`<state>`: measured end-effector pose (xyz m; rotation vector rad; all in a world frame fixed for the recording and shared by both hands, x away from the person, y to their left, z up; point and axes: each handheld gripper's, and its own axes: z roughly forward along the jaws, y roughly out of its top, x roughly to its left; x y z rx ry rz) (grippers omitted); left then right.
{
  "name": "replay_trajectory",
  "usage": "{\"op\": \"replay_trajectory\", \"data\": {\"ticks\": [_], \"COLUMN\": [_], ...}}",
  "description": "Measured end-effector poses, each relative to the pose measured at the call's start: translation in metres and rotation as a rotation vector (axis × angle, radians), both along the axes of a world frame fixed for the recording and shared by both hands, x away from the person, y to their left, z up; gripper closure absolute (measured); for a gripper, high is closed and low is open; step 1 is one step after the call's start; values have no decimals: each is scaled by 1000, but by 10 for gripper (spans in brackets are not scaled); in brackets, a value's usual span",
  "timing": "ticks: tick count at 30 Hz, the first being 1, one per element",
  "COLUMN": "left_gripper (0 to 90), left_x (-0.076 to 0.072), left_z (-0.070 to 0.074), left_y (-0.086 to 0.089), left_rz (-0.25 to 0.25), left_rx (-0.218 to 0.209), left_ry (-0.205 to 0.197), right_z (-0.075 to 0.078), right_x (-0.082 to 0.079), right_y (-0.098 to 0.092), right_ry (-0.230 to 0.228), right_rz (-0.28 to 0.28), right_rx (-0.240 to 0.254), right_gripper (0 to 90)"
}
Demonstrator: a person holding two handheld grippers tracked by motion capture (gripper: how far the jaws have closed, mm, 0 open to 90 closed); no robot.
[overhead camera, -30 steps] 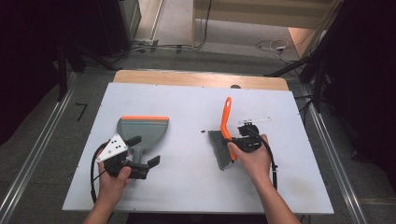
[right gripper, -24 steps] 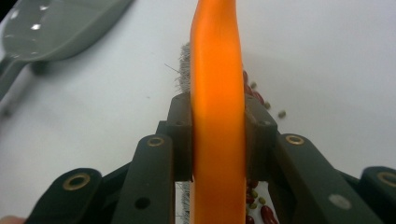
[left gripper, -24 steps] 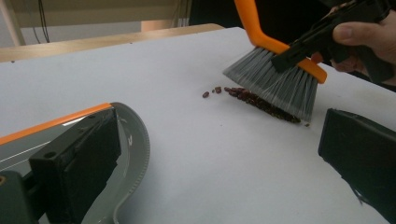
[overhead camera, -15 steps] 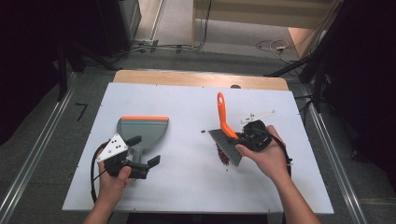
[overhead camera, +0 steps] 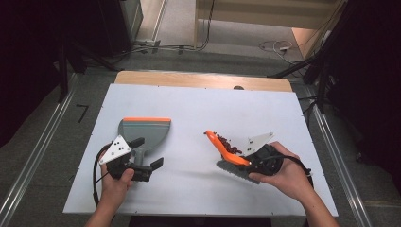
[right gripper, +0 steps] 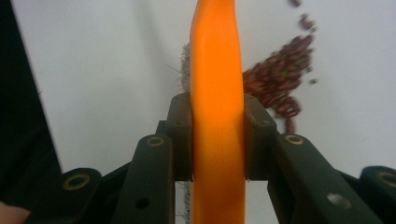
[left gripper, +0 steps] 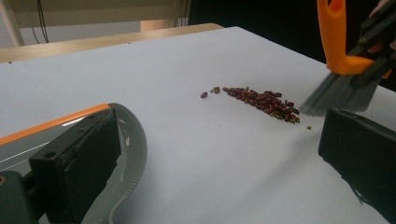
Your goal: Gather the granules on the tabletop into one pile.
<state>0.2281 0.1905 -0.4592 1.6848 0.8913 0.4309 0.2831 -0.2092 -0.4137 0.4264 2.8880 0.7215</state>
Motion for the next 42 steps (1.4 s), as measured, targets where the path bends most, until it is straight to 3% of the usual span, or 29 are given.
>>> {"op": "replay_trajectory", "data": {"ticks": [2, 6, 10, 23, 42], "left_gripper": [0, 0, 0, 0, 0], "left_x": [0, 0, 0, 1, 1], "left_z": [0, 0, 0, 0, -1], "left_y": [0, -1, -1, 0, 0], "left_rz": [0, -1, -1, -1, -1], "left_rx": [3, 2, 4, 1, -3], "left_ry": [1, 0, 0, 0, 2], "right_z": [-7, -24, -29, -32, -33], "right_x": [-1, 8, 25, 65, 96], "right_y": [2, 7, 7, 8, 11], "right_ry": [29, 6, -7, -18, -41], "right_rz": [15, 3, 3, 42, 52], "right_rx": [-10, -45, -7, 19, 42], "right_gripper": [682, 682, 680, 675, 674]}}
